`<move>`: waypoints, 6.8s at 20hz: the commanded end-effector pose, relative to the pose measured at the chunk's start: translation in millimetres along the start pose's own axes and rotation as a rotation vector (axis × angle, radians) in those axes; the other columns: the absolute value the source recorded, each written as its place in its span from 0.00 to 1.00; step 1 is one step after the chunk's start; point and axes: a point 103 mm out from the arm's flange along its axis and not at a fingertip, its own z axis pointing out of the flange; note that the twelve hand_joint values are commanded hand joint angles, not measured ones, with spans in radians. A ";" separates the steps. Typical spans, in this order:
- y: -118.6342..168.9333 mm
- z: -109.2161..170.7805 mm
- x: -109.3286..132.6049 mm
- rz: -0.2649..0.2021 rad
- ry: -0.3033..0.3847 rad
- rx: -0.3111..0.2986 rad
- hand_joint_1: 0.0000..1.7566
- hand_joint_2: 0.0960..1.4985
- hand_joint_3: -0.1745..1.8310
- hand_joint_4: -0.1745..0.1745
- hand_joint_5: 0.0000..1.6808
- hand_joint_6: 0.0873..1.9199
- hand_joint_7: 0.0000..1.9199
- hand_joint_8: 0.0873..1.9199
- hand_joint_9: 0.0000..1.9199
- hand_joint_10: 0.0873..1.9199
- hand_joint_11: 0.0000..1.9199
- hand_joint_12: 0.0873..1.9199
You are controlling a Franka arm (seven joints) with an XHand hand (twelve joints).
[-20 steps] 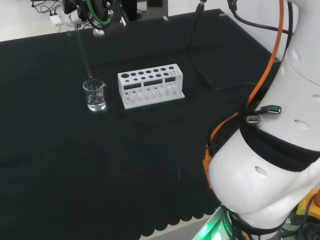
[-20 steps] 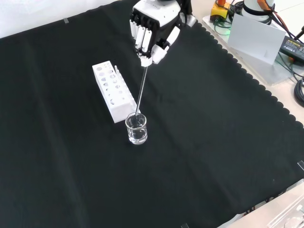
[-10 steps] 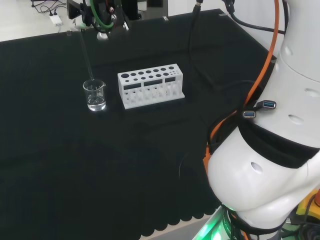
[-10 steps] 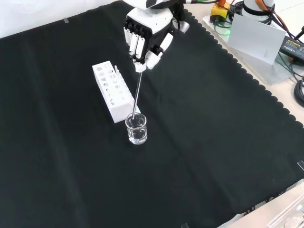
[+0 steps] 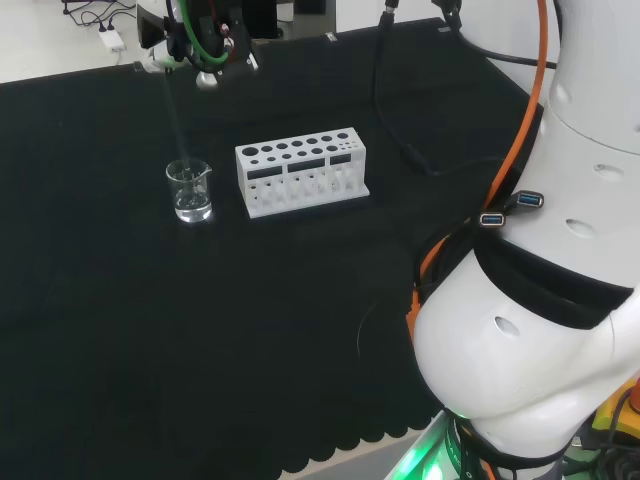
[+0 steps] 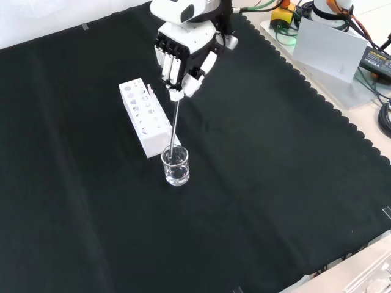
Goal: Stir in the beaker to the left of the white test tube rack with the glass rod.
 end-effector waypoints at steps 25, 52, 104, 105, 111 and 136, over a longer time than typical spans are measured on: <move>-18.8 47.3 17.8 -0.054 0.019 0.033 0.75 0.69 0.03 0.00 0.75 0.08 0.63 0.46 0.85 0.37 0.86 0.29; 10.3 33.3 -29.6 -0.046 0.012 0.071 0.74 0.69 0.06 0.00 0.70 0.16 0.62 0.48 0.84 0.40 0.86 0.30; 27.0 64.4 20.7 -0.115 0.012 0.195 0.75 0.71 0.02 0.00 0.75 0.09 0.64 0.45 0.85 0.37 0.86 0.29; 27.4 64.2 22.3 -0.117 0.012 0.190 0.75 0.71 0.02 0.00 0.75 0.09 0.64 0.45 0.85 0.37 0.86 0.29; 37.5 56.5 31.0 -0.136 0.013 0.176 0.75 0.71 0.01 0.00 0.75 0.08 0.64 0.45 0.85 0.37 0.86 0.29; 19.2 38.3 -31.5 -0.080 0.026 0.183 0.74 0.70 0.04 0.00 0.72 0.14 0.63 0.46 0.84 0.39 0.86 0.29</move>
